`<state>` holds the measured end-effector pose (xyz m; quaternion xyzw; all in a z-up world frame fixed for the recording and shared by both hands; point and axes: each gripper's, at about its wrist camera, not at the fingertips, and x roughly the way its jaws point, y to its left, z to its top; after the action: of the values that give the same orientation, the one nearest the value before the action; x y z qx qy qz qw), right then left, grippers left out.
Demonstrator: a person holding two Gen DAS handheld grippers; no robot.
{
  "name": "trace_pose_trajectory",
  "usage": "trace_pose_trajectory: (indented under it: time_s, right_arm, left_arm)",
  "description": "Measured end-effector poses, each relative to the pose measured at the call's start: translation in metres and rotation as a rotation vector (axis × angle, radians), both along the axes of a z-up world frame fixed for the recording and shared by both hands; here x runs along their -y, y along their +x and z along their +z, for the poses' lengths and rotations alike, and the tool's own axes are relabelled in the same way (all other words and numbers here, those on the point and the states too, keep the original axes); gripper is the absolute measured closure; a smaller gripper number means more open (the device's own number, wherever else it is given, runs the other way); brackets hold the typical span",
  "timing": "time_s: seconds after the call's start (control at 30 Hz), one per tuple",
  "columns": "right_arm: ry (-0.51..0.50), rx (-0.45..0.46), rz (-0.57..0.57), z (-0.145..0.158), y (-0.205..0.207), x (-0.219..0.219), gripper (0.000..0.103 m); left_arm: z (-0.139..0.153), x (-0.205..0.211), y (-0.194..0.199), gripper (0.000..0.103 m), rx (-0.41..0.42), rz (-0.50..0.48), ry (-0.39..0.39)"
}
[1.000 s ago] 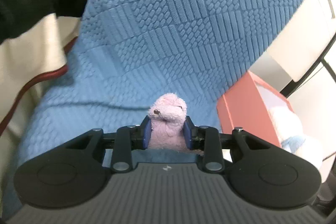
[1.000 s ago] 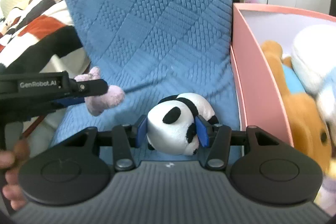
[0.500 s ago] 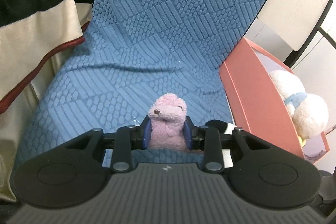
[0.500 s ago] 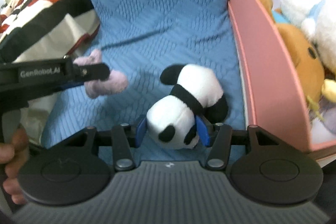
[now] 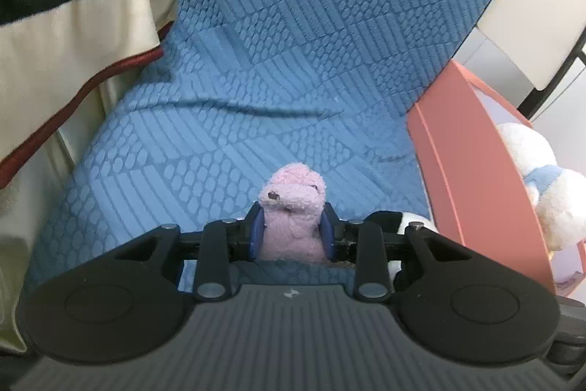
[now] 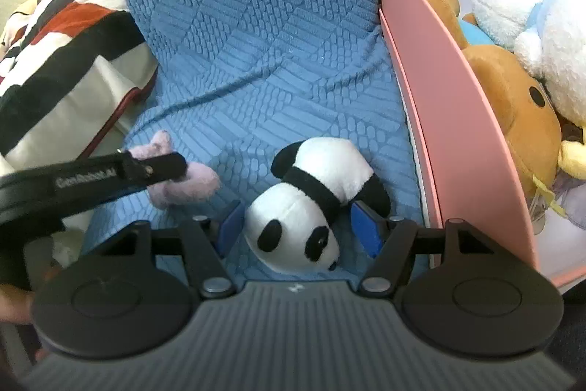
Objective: Organize objects
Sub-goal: 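Lift the pink plush with the left tool while the right tool lifts the panda plush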
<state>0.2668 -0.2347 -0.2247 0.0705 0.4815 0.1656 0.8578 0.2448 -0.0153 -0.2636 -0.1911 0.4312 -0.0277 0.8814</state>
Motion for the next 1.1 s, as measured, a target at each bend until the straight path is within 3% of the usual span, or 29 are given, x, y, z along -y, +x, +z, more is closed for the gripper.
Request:
trace_pose_trajectory:
  time_s: [0.33,0.53,0.63,0.87,1.1]
  right_arm:
    - [0.144,-0.093,-0.124,-0.009,0.015,0.011,0.036]
    - [0.116,-0.087,-0.157,-0.015,0.022,0.004,0.036]
    - [0.084,-0.072,-0.163,-0.018,0.025,0.0,0.042]
    - [0.042,-0.037,-0.111,-0.016,0.021,-0.001,0.052]
    - [-0.015,0.0,-0.034,-0.015,0.015,-0.009,0.053]
  left_arm:
    - [-0.002,0.007,0.003,0.066,-0.001,-0.018,0.015]
    - [-0.003,0.008,0.004,0.066,-0.012,-0.035,0.018]
    - [-0.004,0.009,0.004,0.066,-0.029,-0.047,0.011]
    - [-0.007,0.01,0.0,0.066,-0.078,-0.085,-0.01]
    - [-0.011,0.013,0.002,0.066,-0.092,-0.108,-0.005]
